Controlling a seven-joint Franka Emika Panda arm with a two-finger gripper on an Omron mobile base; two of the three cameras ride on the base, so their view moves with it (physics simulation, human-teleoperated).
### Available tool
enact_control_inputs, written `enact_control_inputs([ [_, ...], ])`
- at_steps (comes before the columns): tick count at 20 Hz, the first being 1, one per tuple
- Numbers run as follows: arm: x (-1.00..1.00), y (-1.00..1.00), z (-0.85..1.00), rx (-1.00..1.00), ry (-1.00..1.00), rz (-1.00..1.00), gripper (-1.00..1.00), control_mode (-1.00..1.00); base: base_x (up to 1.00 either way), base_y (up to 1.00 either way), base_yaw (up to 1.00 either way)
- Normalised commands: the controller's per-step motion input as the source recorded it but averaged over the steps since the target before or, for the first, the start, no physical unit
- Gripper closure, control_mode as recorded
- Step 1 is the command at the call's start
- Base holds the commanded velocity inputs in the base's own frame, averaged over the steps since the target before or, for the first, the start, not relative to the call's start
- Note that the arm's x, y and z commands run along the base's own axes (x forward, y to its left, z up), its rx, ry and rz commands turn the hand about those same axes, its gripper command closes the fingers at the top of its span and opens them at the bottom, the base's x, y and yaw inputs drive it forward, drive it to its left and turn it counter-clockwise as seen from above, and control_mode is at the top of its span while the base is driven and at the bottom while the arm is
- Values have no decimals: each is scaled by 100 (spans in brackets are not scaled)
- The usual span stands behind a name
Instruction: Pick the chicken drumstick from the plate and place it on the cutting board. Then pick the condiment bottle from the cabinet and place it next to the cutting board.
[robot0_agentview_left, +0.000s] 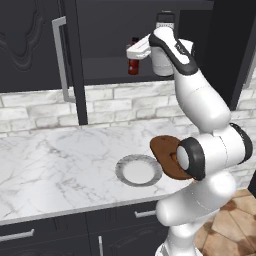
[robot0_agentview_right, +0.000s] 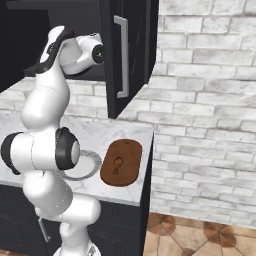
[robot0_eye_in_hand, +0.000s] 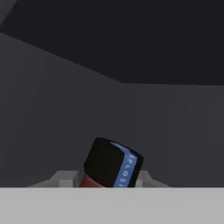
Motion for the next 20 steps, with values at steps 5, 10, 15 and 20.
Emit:
enact_control_inputs([
  [5,-33,0,0,0,0,0,100,-100,0,0,0],
  [10,-32,0,0,0,0,0,100,-100,0,0,0],
  [15,-32,0,0,0,0,0,100,-100,0,0,0],
  [20,-35,4,0,1,0,0,100,-100,0,0,0],
])
